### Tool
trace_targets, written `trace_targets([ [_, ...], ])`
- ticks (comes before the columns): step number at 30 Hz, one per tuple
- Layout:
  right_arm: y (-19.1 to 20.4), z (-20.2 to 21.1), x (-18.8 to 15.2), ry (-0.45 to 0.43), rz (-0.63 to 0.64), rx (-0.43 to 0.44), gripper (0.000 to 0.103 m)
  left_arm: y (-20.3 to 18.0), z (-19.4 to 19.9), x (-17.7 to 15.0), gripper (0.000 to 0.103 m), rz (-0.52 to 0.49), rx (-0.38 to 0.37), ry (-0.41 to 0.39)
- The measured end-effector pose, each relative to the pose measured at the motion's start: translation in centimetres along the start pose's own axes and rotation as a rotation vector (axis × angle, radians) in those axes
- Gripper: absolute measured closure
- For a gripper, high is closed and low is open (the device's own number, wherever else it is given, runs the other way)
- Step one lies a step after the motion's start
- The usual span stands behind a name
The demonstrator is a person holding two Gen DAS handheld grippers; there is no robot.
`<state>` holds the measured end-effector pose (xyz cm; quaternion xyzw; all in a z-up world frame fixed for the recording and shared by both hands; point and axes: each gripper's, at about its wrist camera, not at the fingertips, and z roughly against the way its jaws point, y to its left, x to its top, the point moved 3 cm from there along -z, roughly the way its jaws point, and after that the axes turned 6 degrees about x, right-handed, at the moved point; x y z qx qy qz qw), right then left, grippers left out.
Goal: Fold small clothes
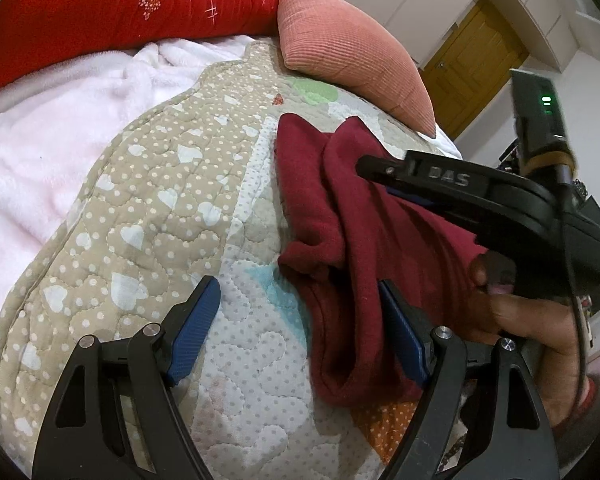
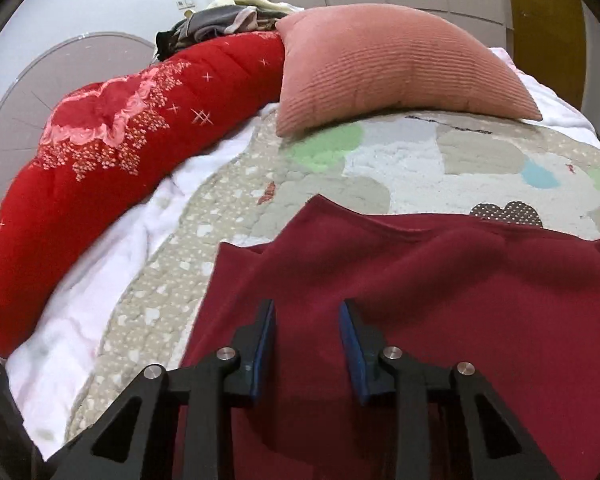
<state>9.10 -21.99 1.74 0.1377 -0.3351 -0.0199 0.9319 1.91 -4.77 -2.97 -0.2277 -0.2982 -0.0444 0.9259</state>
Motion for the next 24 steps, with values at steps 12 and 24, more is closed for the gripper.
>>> trace_targets([
  [12,0.4,-2.3,0.9,0.158,0.027,0.026,0.057,-0.1,-0.1,0.0,0.023,0.005,-0.006,0.000],
  [24,0.2,-2.7,0.7,0.196,0.044,0.120,0.040,0.0,-0.1,0.0,0.023,0.005,-0.006,0.000],
])
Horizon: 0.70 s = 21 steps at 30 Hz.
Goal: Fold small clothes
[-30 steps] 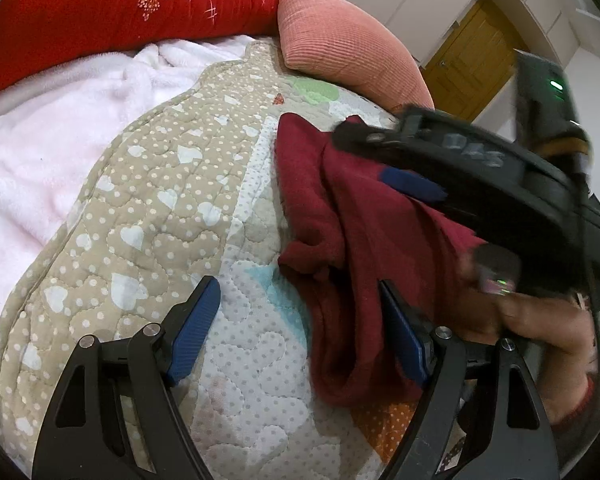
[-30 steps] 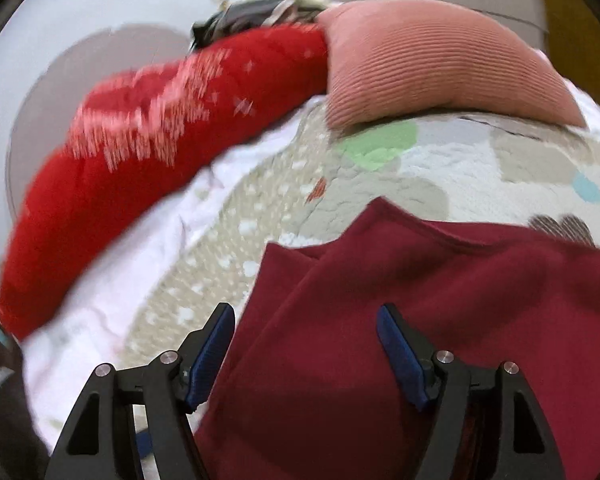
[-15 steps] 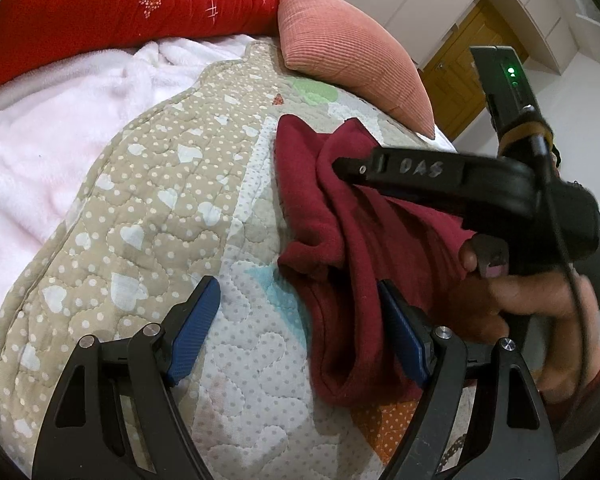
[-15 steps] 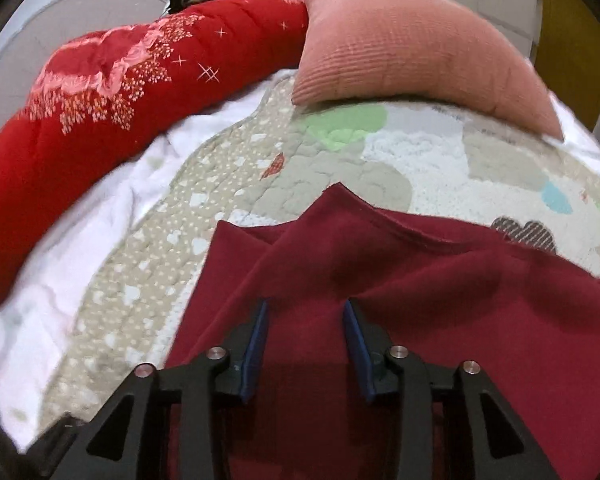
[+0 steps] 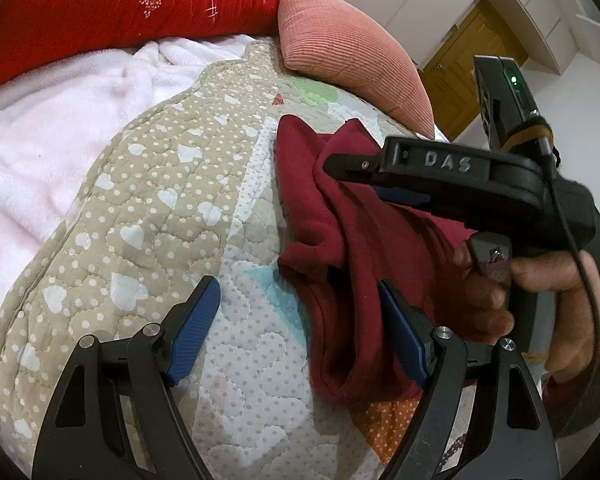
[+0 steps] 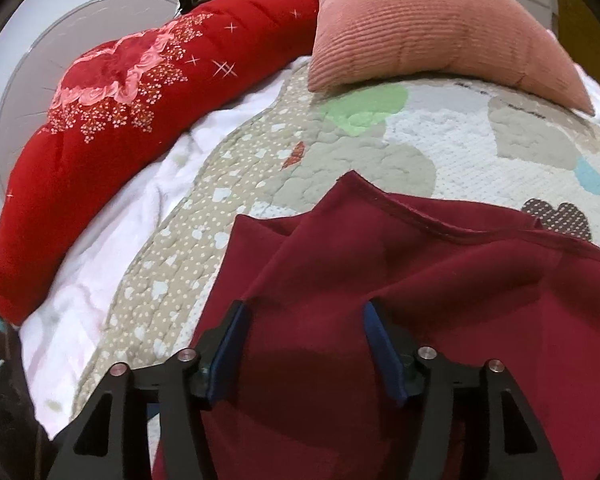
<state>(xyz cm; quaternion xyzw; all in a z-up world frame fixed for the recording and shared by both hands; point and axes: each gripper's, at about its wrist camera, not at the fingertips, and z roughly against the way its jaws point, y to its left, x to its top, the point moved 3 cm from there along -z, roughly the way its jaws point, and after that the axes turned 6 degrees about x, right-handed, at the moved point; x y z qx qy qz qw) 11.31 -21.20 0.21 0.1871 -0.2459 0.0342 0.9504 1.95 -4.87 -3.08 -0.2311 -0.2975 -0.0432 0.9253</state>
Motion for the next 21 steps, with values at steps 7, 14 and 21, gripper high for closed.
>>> trace_targets([
  [7,1.5,0.7,0.9,0.014,-0.054,-0.008,0.036,0.0,0.2,-0.1,0.023,0.007,-0.008,0.000],
  [14,3.2,-1.6,1.8,0.100,-0.004,-0.111,0.024,-0.1,0.2,-0.1,0.023,0.010,-0.011,0.001],
  [21,5.1,-4.6,1.8,0.182,0.145,-0.247,0.022,-0.1,0.2,-0.1,0.023,0.011,-0.012,0.000],
])
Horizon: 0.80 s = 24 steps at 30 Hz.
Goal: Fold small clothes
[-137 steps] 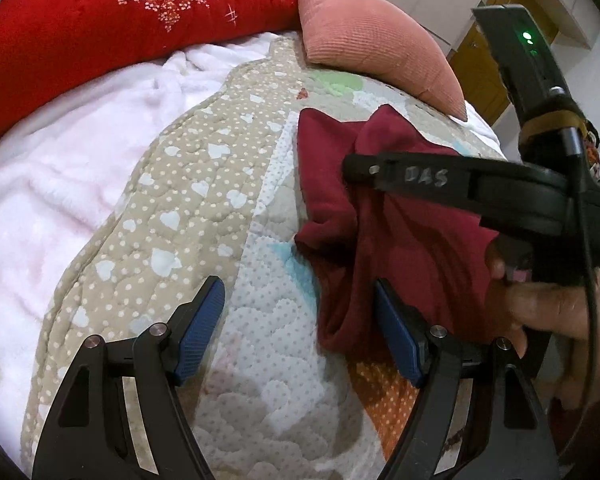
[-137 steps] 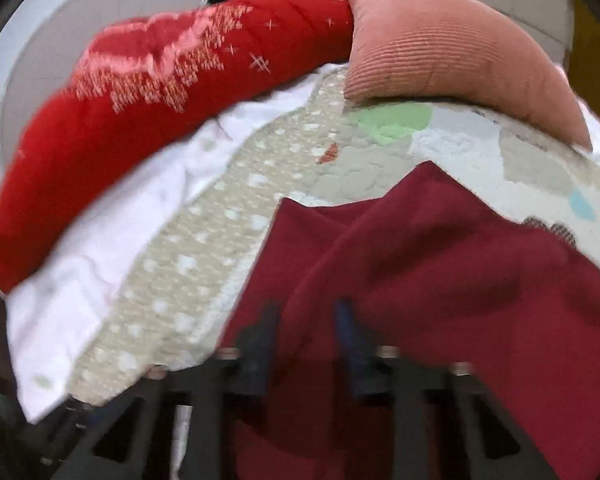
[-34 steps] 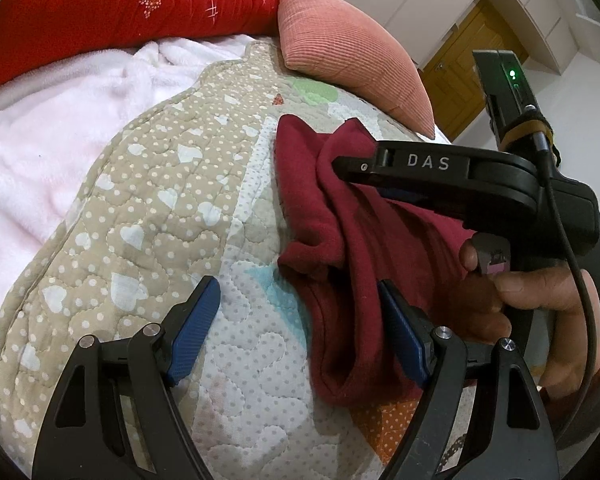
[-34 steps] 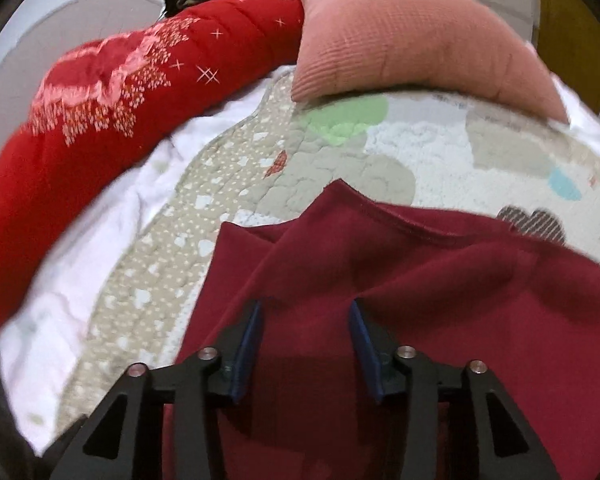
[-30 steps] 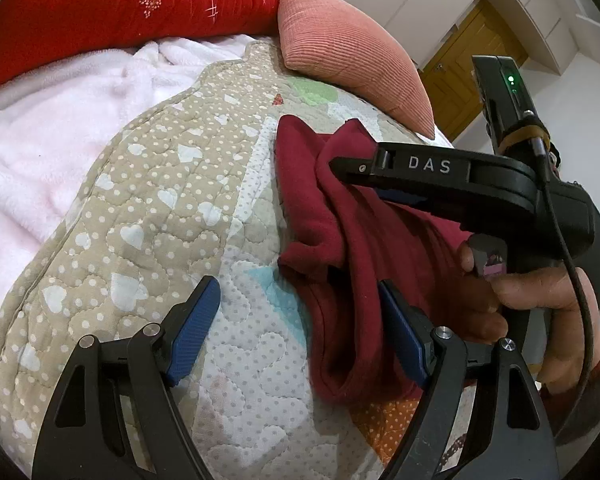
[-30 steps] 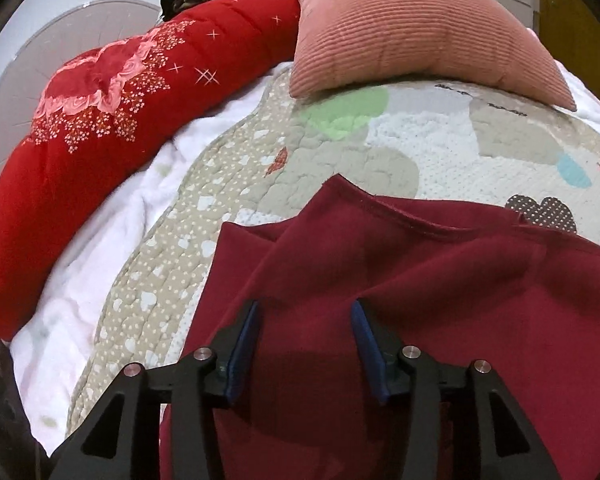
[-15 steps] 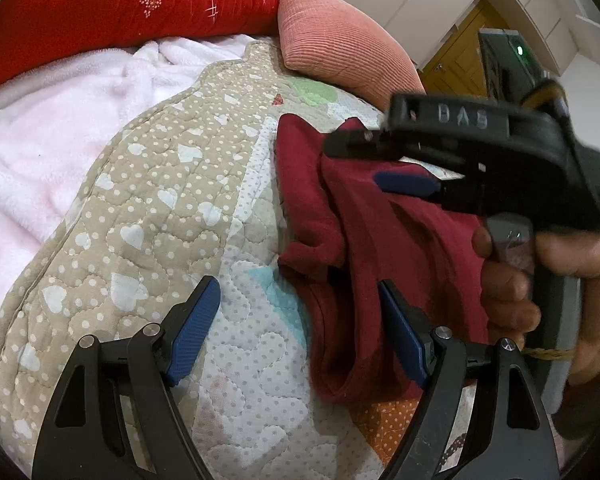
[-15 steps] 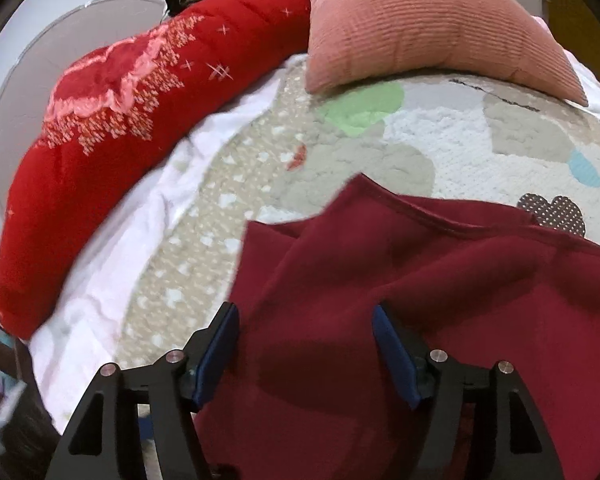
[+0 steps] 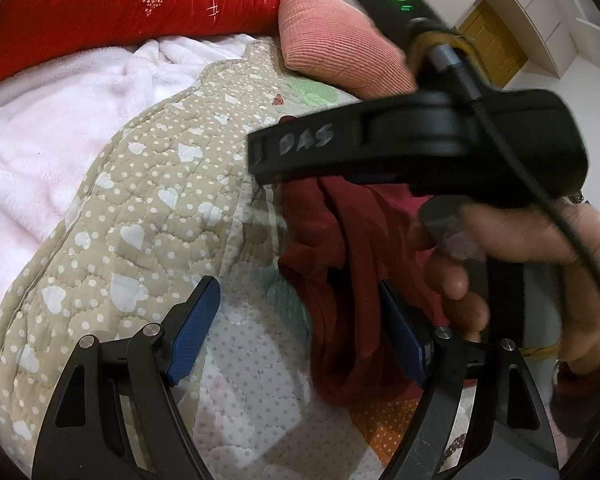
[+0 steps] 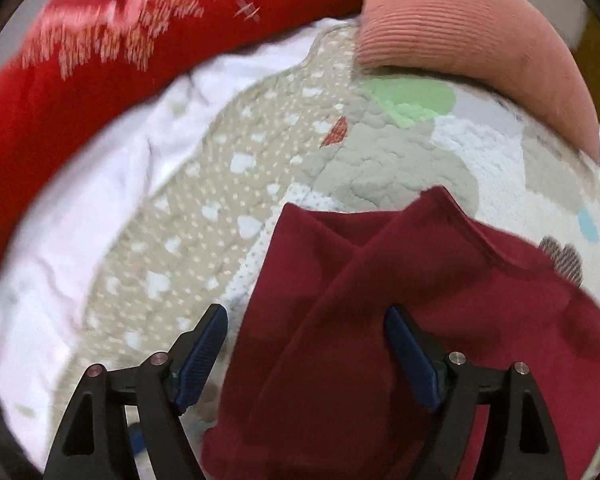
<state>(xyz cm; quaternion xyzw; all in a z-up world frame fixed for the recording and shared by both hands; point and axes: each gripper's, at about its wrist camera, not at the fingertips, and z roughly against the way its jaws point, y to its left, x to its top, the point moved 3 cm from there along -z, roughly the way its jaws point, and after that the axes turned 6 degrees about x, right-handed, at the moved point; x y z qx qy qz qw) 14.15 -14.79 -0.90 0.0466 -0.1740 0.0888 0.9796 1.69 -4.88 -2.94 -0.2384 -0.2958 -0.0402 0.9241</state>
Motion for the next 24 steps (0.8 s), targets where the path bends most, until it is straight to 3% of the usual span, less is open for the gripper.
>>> trace_targets([
  [3,0.3,-0.2,0.0,-0.014,0.027,-0.031,0.025,0.0,0.0,0.0,0.023,0.000,0.000,0.000],
  [5,-0.5,0.4,-0.1,-0.049,-0.002,-0.041,0.049,0.0,0.0,0.0,0.023,0.001,-0.001,0.000],
  [8,-1.9,1.5,-0.5,-0.089,-0.042,0.053,0.067,-0.1,0.0,0.0,0.022,0.001,-0.003,0.000],
  [10,-2.7,2.2,-0.9,-0.110,-0.074,0.119,0.074,-0.2,0.0,-0.1,0.021,0.001,-0.005,-0.001],
  [14,-3.5,2.7,-1.2,-0.136,-0.118,0.188,0.077,-0.2,0.1,-0.2,0.020,-0.003,-0.004,-0.003],
  [24,-2.5,2.3,-0.9,-0.115,-0.073,0.154,0.077,-0.4,0.0,-0.1,0.020,-0.004,-0.001,-0.002],
])
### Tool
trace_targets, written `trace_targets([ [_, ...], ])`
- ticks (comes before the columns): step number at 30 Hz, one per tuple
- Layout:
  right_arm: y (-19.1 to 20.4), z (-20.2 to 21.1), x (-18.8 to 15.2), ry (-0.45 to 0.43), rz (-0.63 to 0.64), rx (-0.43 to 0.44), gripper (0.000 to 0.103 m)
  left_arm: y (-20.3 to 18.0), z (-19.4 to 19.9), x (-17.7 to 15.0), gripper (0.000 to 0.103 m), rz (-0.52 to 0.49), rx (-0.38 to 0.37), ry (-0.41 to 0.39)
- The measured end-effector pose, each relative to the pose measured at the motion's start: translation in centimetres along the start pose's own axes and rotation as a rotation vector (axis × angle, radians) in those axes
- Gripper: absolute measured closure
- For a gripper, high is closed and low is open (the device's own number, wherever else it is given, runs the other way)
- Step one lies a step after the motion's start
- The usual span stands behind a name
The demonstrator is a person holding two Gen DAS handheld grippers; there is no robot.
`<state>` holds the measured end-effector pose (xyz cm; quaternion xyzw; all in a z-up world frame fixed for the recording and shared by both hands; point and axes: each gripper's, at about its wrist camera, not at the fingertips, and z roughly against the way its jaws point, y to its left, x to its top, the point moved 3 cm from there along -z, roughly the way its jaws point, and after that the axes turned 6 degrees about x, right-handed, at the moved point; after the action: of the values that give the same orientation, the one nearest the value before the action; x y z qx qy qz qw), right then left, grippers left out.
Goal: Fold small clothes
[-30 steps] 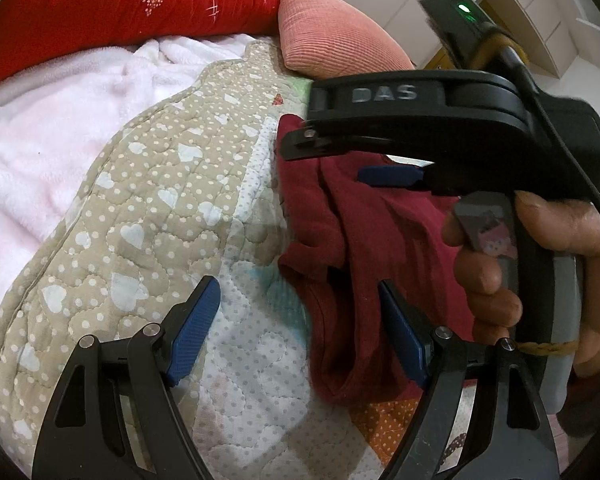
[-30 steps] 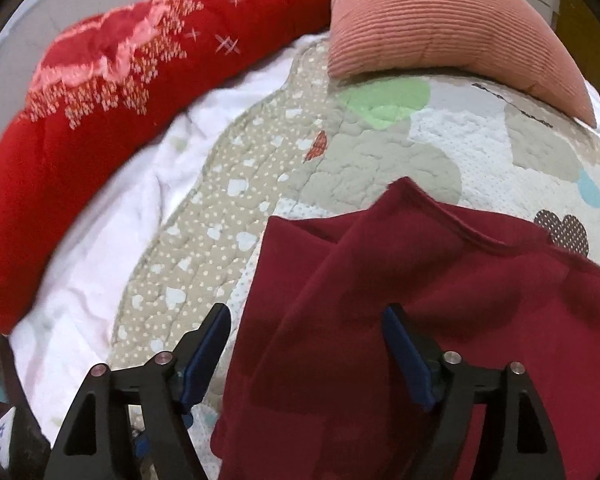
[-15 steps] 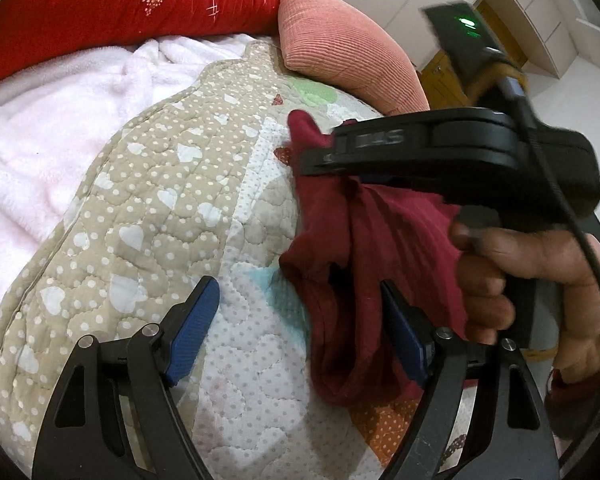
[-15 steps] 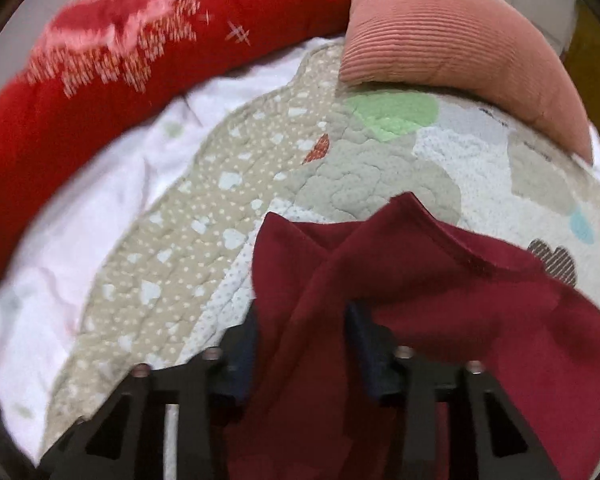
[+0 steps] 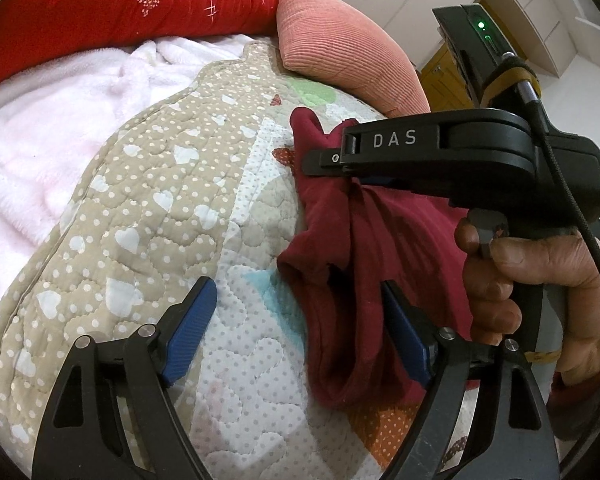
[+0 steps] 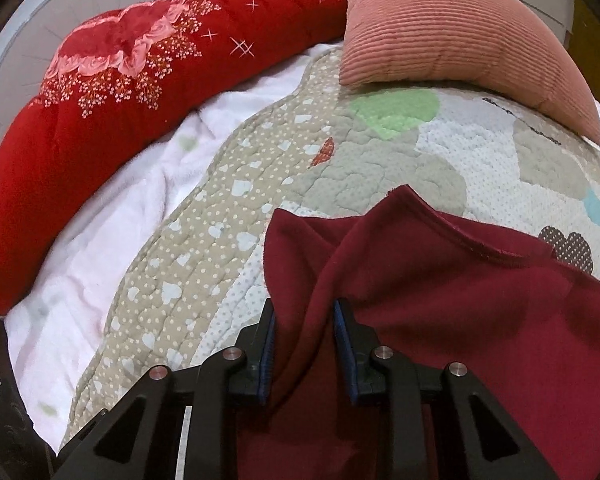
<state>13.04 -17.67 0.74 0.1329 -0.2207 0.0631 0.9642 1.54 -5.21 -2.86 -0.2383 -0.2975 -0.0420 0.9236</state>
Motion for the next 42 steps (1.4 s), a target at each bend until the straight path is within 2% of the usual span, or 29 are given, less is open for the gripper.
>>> trace_targets([
  [6,-0.1,0.7,0.1,-0.016,0.002,0.028,0.082,-0.2,-0.6,0.5,0.018,-0.005,0.007,0.000],
  [11,-0.3,1.8,-0.1,-0.047,-0.005,0.050,0.084,-0.5,-1.2,1.0,0.005,-0.002,-0.013,-0.005],
  [18,0.1,0.7,0.4,0.000,0.012,0.014,0.083,-0.6,-2.2,2.0,0.005,0.009,-0.046,-0.012],
  [19,0.1,0.3,0.6,0.013,0.011,0.004,0.077,-0.6,-2.2,2.0,0.005,0.010,-0.046,-0.013],
  [20,0.1,-0.1,0.7,0.027,0.011,-0.003,0.065,-0.6,-2.3,2.0,0.005,0.011,-0.046,-0.014],
  [26,1.0,-2.0,1.7,0.062,0.084,-0.060,0.048,-0.5,-2.5,2.2,0.005,0.022,-0.039,-0.020],
  [28,1.1,-2.2,1.6,0.044,0.101,-0.063,0.049,-0.6,-2.6,2.1,0.005,0.013,-0.031,-0.023],
  [29,0.9,-2.0,1.6,0.029,0.098,-0.059,0.060,-0.7,-2.6,2.1,0.006,0.008,-0.027,-0.024],
  [30,0.5,-1.6,1.5,0.010,0.087,-0.060,0.066,-0.8,-2.4,2.0,0.008,0.006,-0.027,-0.027],
  [31,0.1,-0.9,1.3,-0.008,0.064,-0.031,0.077,-1.0,-2.3,2.0,0.026,0.002,-0.036,-0.028],
  [32,-0.4,0.0,1.1,-0.025,0.039,0.007,0.088,-1.2,-2.3,1.9,0.055,-0.003,-0.048,-0.020],
  [34,-1.1,2.6,0.9,-0.085,0.004,0.065,0.089,-2.1,-2.4,1.6,0.062,-0.014,-0.086,0.028],
  [35,-1.3,3.8,0.8,-0.116,-0.013,0.089,0.090,-2.8,-2.2,1.3,0.074,-0.033,-0.088,0.039],
  [38,-3.1,8.7,-0.1,-0.218,-0.050,0.164,0.090,-5.9,-0.8,0.6,0.076,-0.112,-0.073,0.019],
  [42,-5.9,13.4,-2.0,-0.306,-0.080,0.164,0.090,-11.3,1.0,0.8,0.078,-0.188,-0.115,-0.005],
])
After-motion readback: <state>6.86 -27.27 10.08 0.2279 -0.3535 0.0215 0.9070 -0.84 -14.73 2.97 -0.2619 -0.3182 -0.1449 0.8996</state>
